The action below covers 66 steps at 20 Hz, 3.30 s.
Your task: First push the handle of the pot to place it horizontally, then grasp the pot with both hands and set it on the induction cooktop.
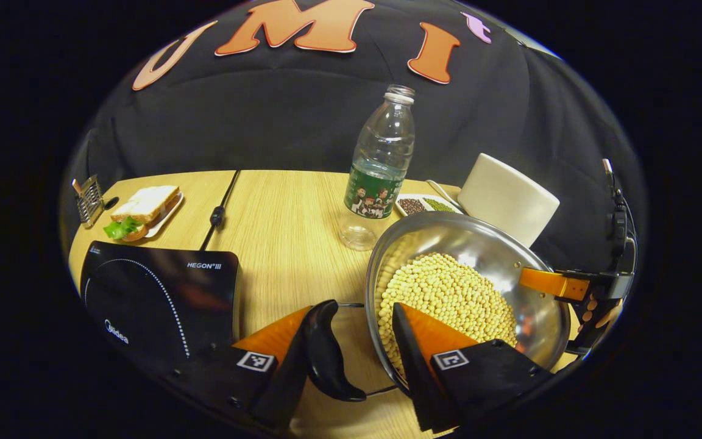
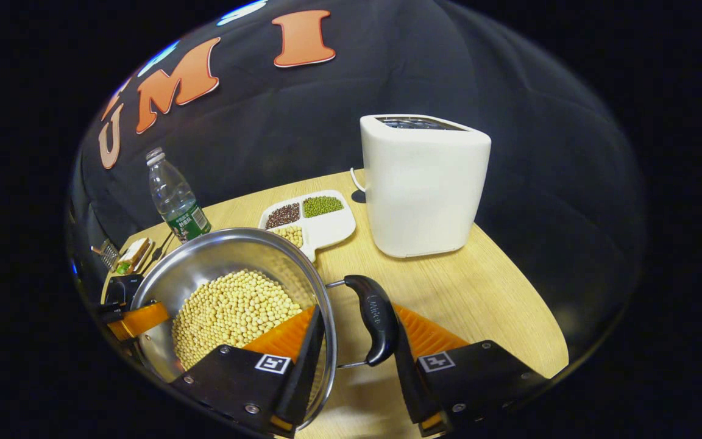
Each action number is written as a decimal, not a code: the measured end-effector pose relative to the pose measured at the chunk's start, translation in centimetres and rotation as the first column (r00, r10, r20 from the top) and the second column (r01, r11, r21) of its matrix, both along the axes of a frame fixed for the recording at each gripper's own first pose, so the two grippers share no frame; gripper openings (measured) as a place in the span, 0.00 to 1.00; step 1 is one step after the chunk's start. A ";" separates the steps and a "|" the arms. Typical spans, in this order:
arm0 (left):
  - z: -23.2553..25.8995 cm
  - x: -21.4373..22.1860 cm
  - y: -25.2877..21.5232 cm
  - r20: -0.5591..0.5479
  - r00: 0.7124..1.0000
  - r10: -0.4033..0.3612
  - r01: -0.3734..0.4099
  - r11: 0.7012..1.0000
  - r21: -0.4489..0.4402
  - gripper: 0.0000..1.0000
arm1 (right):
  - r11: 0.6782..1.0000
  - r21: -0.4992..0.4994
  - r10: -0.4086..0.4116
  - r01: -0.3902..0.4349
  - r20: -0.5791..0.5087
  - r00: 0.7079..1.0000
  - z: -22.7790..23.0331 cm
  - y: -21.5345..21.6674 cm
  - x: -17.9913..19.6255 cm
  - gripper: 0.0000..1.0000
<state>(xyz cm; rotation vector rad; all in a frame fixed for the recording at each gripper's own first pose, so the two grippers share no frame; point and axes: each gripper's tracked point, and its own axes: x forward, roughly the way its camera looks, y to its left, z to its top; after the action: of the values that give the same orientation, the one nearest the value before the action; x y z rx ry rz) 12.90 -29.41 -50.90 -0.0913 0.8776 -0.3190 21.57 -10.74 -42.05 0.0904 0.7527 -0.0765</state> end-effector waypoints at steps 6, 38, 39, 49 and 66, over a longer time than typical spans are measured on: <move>-0.6 -0.1 0.5 -0.053 0.997 0.060 -0.059 0.998 0.021 0.67 | 0.994 0.062 -0.091 0.094 -0.040 0.995 0.4 0.3 -1.8 0.46; 16.4 -2.8 28.2 0.113 0.963 0.246 -0.251 0.967 0.035 0.64 | 0.984 0.147 0.094 -0.100 0.050 0.994 12.0 26.4 -7.8 0.44; 16.2 -2.9 29.0 0.112 0.962 0.250 -0.256 0.966 0.043 0.62 | 0.983 0.151 0.101 -0.106 0.044 0.994 11.6 27.3 -7.8 0.44; 12.0 -3.6 35.0 0.043 0.956 0.289 -0.292 0.954 0.070 0.62 | 0.978 0.164 0.139 -0.130 -0.046 0.989 7.4 33.0 -8.6 0.45; 22.9 -0.9 37.7 0.372 0.884 0.283 -0.373 0.907 0.195 0.98 | 0.987 0.113 0.097 -0.113 0.133 0.986 15.3 26.3 -9.3 0.95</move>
<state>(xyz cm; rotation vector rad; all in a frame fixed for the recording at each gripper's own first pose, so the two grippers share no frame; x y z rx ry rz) 12.03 8.32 -27.97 0.0590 0.5419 0.1061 12.23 15.55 -26.77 0.1685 0.6333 0.0750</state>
